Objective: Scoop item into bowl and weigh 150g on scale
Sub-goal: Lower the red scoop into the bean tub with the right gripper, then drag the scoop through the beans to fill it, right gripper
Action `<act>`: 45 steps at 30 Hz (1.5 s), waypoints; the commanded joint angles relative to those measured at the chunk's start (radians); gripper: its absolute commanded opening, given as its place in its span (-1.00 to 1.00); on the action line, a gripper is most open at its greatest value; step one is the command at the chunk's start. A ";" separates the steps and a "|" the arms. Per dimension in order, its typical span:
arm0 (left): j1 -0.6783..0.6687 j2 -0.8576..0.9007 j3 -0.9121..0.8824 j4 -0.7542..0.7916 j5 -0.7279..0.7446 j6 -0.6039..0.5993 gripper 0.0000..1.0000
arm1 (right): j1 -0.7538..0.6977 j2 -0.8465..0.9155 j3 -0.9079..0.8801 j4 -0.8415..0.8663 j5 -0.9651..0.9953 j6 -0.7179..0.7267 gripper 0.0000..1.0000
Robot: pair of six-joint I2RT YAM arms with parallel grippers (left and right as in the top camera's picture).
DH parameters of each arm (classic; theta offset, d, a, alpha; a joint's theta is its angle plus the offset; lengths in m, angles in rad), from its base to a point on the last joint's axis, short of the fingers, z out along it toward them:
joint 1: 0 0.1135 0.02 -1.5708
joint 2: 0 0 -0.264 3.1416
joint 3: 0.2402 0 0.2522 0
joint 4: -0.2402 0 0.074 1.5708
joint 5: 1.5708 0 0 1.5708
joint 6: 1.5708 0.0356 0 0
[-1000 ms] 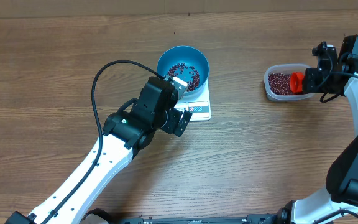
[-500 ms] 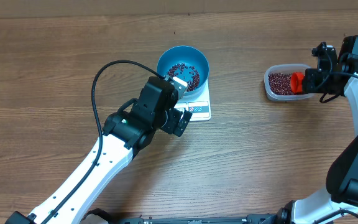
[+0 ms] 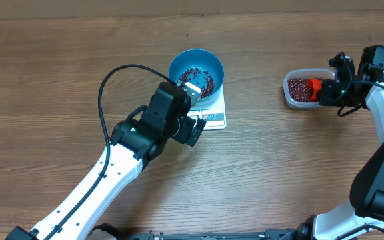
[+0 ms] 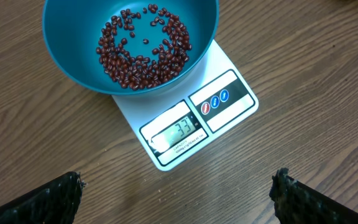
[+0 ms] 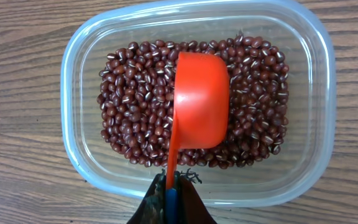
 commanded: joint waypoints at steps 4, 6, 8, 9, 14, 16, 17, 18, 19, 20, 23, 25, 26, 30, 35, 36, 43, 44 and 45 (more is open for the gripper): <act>0.003 0.006 -0.003 0.003 0.008 0.012 0.99 | 0.005 0.003 -0.011 -0.005 -0.076 -0.007 -0.92; 0.003 0.006 -0.003 0.003 0.008 0.012 0.99 | 0.005 0.003 -0.011 -0.007 -0.077 -0.007 -0.92; 0.003 0.006 -0.003 0.003 0.008 0.012 0.99 | 0.005 0.003 -0.011 -0.012 -0.095 -0.007 -0.92; 0.003 0.006 -0.003 0.003 0.008 0.012 0.99 | 0.005 0.003 -0.011 -0.016 -0.107 -0.007 -0.92; 0.003 0.006 -0.003 0.003 0.008 0.012 0.99 | 0.005 0.003 -0.011 -0.031 -0.120 -0.007 -0.92; 0.003 0.006 -0.003 0.003 0.008 0.012 0.99 | 0.005 0.003 -0.011 -0.038 -0.120 -0.007 -0.92; 0.003 0.006 -0.004 0.003 0.008 0.012 0.99 | 0.005 0.003 -0.012 -0.039 -0.121 -0.007 -0.92; 0.003 0.006 -0.003 0.003 0.008 0.012 0.99 | 0.005 0.003 -0.014 -0.039 -0.121 -0.007 -0.92; 0.003 0.006 -0.003 0.003 0.008 0.011 0.99 | 0.005 0.003 -0.019 -0.038 -0.125 -0.007 -0.92; 0.003 0.006 -0.004 0.003 0.008 0.011 0.99 | 0.005 0.003 -0.024 -0.034 -0.133 -0.007 -0.92; 0.003 0.006 -0.003 0.003 0.008 0.012 0.99 | 0.005 0.003 -0.032 -0.028 -0.165 -0.007 -0.92; 0.003 0.006 -0.003 0.003 0.008 0.011 0.99 | 0.005 0.003 -0.036 -0.023 -0.180 -0.007 -0.92; 0.003 0.006 -0.003 0.003 0.008 0.012 0.99 | 0.005 0.003 -0.036 -0.023 -0.180 -0.007 -0.92; 0.003 0.006 -0.004 0.003 0.008 0.012 0.99 | 0.005 0.003 -0.036 -0.023 -0.199 -0.007 -0.92; 0.003 0.006 -0.003 0.003 0.008 0.012 0.99 | 0.005 0.003 -0.037 -0.023 -0.236 -0.005 -0.92; 0.003 0.006 -0.003 0.003 0.008 0.012 0.99 | 0.005 0.003 -0.037 -0.023 -0.236 -0.003 -0.92; 0.003 0.006 -0.003 0.003 0.008 0.012 0.99 | 0.005 0.003 -0.037 -0.022 -0.262 0.001 -0.92; 0.003 0.006 -0.003 0.003 0.008 0.012 0.99 | 0.005 0.003 -0.037 -0.023 -0.262 0.001 -0.92; 0.003 0.006 -0.003 0.003 0.008 0.012 0.99 | 0.005 0.003 -0.037 -0.022 -0.262 0.001 -0.92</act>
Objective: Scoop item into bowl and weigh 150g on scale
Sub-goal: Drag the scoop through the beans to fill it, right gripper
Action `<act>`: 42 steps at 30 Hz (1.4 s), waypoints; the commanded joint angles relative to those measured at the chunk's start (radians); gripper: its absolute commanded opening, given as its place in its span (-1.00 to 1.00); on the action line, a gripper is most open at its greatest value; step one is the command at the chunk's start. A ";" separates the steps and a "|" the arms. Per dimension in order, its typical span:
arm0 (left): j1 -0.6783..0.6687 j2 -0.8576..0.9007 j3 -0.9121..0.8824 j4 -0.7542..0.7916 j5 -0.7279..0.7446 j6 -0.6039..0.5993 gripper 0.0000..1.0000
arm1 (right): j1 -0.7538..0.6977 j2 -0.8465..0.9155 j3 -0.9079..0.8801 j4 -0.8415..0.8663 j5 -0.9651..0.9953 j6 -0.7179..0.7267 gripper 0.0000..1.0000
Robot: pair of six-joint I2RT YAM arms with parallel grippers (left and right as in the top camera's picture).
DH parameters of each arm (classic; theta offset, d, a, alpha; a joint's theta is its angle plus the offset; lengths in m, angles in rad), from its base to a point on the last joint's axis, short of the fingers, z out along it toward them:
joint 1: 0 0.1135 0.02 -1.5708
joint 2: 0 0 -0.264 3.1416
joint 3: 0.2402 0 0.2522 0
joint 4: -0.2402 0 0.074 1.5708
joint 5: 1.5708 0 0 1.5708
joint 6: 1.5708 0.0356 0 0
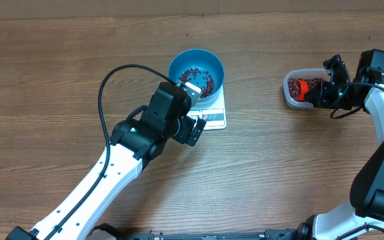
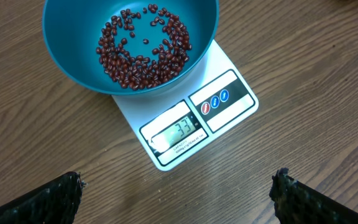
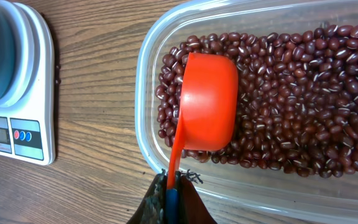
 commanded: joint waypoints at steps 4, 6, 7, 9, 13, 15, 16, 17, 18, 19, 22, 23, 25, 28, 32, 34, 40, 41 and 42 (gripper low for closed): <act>0.003 0.006 -0.003 0.003 0.008 0.012 0.99 | 0.005 0.003 -0.010 0.002 -0.053 0.000 -0.92; 0.003 0.006 -0.003 0.003 0.008 0.012 0.99 | 0.005 0.003 -0.010 0.005 -0.053 0.000 -0.92; 0.003 0.006 -0.004 0.003 0.008 0.012 0.99 | 0.005 0.003 -0.010 0.005 -0.053 0.000 -0.92; 0.003 0.006 -0.003 0.003 0.008 0.012 0.99 | 0.005 0.003 -0.010 0.005 -0.053 0.000 -0.93; 0.003 0.006 -0.003 0.003 0.008 0.012 0.99 | 0.005 0.010 -0.010 0.010 -0.053 0.000 -0.92; 0.003 0.006 -0.003 0.003 0.008 0.012 0.99 | 0.003 0.022 -0.011 0.012 -0.053 0.000 -0.92; 0.003 0.006 -0.004 0.003 0.008 0.012 0.99 | 0.003 0.030 -0.010 0.013 -0.053 0.000 -0.93; 0.003 0.006 -0.004 0.003 0.008 0.012 0.99 | 0.003 0.044 -0.010 0.015 -0.053 0.004 -0.92; 0.003 0.006 -0.003 0.003 0.008 0.012 0.99 | 0.003 0.048 -0.010 0.016 -0.054 0.004 -0.92; 0.003 0.006 -0.003 0.003 0.008 0.012 0.99 | 0.003 0.061 -0.010 0.020 -0.053 0.016 -0.93; 0.003 0.006 -0.003 0.003 0.008 0.012 0.99 | 0.003 0.078 -0.010 0.024 -0.058 0.022 -0.93; 0.003 0.006 -0.003 0.003 0.008 0.012 0.99 | 0.003 0.080 -0.010 0.024 -0.058 0.022 -0.93; 0.003 0.006 -0.003 0.003 0.008 0.012 0.99 | 0.003 0.081 -0.010 0.028 -0.058 0.022 -0.93; 0.003 0.006 -0.003 0.003 0.008 0.012 0.99 | -0.002 0.081 -0.010 0.029 -0.058 0.022 -0.93; 0.003 0.006 -0.003 0.003 0.008 0.012 0.99 | -0.021 0.081 -0.010 0.032 -0.069 0.022 -0.93; 0.003 0.006 -0.004 0.003 0.008 0.011 0.99 | -0.033 0.081 -0.010 0.032 -0.083 0.023 -0.93; 0.003 0.006 -0.003 0.003 0.008 0.012 0.99 | -0.073 0.082 -0.010 0.038 -0.155 0.031 -0.93; 0.003 0.006 -0.003 0.003 0.008 0.012 1.00 | -0.078 0.082 -0.010 0.038 -0.155 0.031 -0.93; 0.003 0.006 -0.003 0.003 0.008 0.012 0.99 | -0.083 0.082 -0.010 0.038 -0.159 0.031 -0.93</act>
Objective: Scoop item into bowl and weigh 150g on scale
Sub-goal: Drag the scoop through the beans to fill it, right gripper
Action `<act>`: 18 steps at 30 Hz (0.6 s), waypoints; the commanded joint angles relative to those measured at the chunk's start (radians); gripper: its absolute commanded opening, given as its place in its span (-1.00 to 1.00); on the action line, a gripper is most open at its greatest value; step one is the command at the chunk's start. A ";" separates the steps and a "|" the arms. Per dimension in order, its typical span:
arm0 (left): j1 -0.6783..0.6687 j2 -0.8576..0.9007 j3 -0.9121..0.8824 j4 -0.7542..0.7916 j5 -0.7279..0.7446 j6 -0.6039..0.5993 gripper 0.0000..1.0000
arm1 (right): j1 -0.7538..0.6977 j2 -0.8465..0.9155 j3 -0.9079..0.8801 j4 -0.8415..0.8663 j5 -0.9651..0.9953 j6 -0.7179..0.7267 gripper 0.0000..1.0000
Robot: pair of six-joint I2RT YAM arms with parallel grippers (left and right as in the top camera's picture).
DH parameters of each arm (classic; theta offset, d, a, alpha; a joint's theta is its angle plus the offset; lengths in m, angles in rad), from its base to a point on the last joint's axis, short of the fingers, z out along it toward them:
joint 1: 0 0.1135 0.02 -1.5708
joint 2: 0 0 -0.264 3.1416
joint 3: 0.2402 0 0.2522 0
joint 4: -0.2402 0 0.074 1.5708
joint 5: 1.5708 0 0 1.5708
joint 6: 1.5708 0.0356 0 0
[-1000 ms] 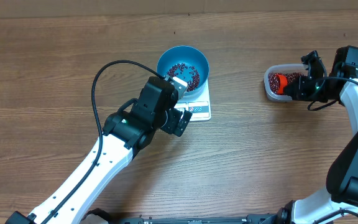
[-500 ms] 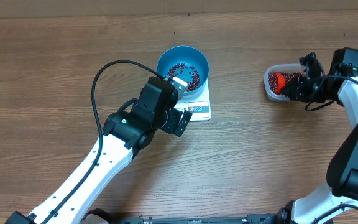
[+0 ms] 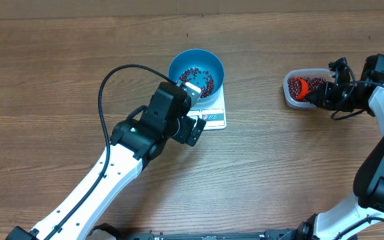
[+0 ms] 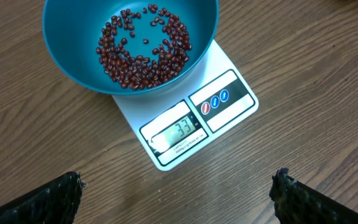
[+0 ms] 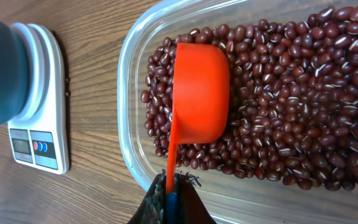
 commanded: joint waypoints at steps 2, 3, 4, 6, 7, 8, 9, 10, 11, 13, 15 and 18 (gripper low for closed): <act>0.003 0.006 -0.004 0.004 0.008 0.012 0.99 | -0.029 0.008 -0.008 0.006 -0.065 0.004 -0.93; 0.003 0.006 -0.004 0.004 0.008 0.012 1.00 | -0.033 0.008 -0.008 0.006 -0.068 0.004 -0.93; 0.003 0.006 -0.003 0.004 0.008 0.012 0.99 | -0.034 0.008 -0.008 0.006 -0.068 0.004 -0.93; 0.003 0.006 -0.003 0.004 0.008 0.012 0.99 | -0.042 0.009 -0.008 0.007 -0.068 0.004 -0.92; 0.003 0.006 -0.003 0.004 0.008 0.012 0.99 | -0.047 0.010 -0.008 0.007 -0.069 0.005 -0.93; 0.003 0.006 -0.003 0.004 0.008 0.012 0.99 | -0.050 0.011 -0.008 0.007 -0.069 0.005 -0.93; 0.003 0.006 -0.003 0.004 0.008 0.012 0.99 | -0.056 0.016 -0.008 0.006 -0.072 0.005 -0.93; 0.003 0.006 -0.003 0.004 0.008 0.012 0.99 | -0.060 0.022 -0.008 0.006 -0.078 0.005 -0.93; 0.003 0.006 -0.003 0.004 0.008 0.012 0.99 | -0.072 0.040 -0.008 0.003 -0.100 0.005 -0.93; 0.003 0.006 -0.003 0.004 0.008 0.012 0.99 | -0.084 0.066 -0.008 -0.003 -0.122 0.004 -0.93; 0.003 0.006 -0.003 0.003 0.008 0.012 0.99 | -0.092 0.094 -0.008 -0.008 -0.141 0.004 -0.93; 0.003 0.006 -0.003 0.004 0.008 0.012 0.99 | -0.100 0.132 -0.008 -0.012 -0.195 0.003 -0.93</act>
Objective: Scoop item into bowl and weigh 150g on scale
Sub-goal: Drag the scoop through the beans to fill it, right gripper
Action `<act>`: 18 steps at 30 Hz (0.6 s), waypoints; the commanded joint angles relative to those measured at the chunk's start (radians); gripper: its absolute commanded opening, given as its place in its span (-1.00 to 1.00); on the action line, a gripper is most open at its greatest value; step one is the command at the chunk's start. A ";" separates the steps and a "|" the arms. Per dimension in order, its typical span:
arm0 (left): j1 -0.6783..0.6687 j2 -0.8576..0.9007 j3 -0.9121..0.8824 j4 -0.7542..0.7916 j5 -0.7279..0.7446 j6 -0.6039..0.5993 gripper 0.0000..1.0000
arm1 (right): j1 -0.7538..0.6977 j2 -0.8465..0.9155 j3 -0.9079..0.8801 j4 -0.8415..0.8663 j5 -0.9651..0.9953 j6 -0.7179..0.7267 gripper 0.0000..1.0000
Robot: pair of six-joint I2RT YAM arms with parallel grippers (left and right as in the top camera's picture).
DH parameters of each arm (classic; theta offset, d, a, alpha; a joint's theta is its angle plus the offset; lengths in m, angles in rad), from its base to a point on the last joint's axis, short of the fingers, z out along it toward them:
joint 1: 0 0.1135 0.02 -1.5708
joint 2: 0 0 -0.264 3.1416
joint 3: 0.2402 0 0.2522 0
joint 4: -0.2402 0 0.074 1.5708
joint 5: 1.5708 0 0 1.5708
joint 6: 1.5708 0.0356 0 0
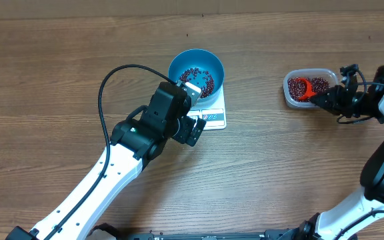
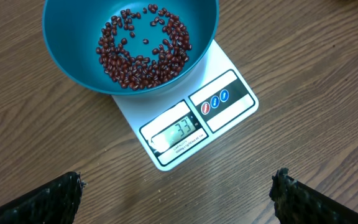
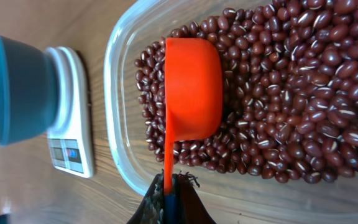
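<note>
A blue bowl [image 1: 197,72] holding some red beans stands on a white scale [image 2: 188,121] whose display reads 33. At the right a clear tub [image 1: 308,88] holds red beans [image 3: 278,106]. My right gripper [image 3: 169,186] is shut on the handle of an orange scoop [image 3: 191,93], whose cup lies tilted among the beans at the tub's left end. My left gripper [image 2: 176,196] hangs open over bare wood just in front of the scale, nothing between its fingers.
The wooden table [image 1: 59,80] runs out to the left and front. The left arm's black cable [image 1: 105,87] loops over the table beside the bowl. A paler strip lies along the far edge.
My right wrist has tipped further, so the scoop sits more edge-on in the beans, and the right arm has drawn back to the right. The left arm and the scale reading are unchanged.
The scoop first lay bottom-up over the middle of the beans, held by my right gripper. Then it was at the tub's left end, and the wrist has turned more at each later moment. The scale read 33 throughout and the left arm stayed still.
</note>
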 commanded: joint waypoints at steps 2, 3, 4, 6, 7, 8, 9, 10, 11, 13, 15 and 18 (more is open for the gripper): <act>0.003 0.006 -0.003 0.003 0.008 0.012 0.99 | -0.003 0.059 -0.007 -0.005 -0.044 0.003 -0.93; 0.003 0.006 -0.004 0.003 0.008 0.012 0.99 | -0.003 0.059 -0.007 -0.005 -0.044 0.003 -0.93; 0.003 0.006 -0.003 0.003 0.008 0.012 0.99 | -0.003 0.059 -0.007 -0.005 -0.044 0.003 -0.93; 0.003 0.006 -0.003 0.003 0.008 0.012 0.99 | -0.003 0.059 -0.007 -0.006 -0.044 0.003 -0.93; 0.003 0.006 -0.003 0.003 0.008 0.012 0.99 | -0.003 0.059 -0.007 -0.007 -0.044 0.003 -0.93; 0.003 0.006 -0.003 0.003 0.008 0.012 0.99 | -0.003 0.059 -0.007 -0.008 -0.048 0.003 -0.93; 0.003 0.006 -0.003 0.003 0.008 0.012 0.99 | -0.006 0.059 -0.007 -0.008 -0.093 0.003 -0.93; 0.003 0.006 -0.003 0.003 0.008 0.012 0.99 | -0.010 0.059 -0.007 -0.008 -0.103 0.003 -0.93; 0.003 0.006 -0.003 0.003 0.008 0.012 0.99 | -0.014 0.059 -0.007 -0.011 -0.113 0.003 -0.93; 0.003 0.006 -0.003 0.003 0.008 0.012 0.99 | -0.024 0.059 -0.007 -0.018 -0.129 0.003 -0.93; 0.003 0.006 -0.004 0.003 0.008 0.012 0.99 | -0.040 0.059 -0.007 -0.024 -0.165 0.003 -0.93; 0.003 0.006 -0.004 0.003 0.008 0.012 0.99 | -0.068 0.059 -0.007 -0.033 -0.217 0.002 -0.93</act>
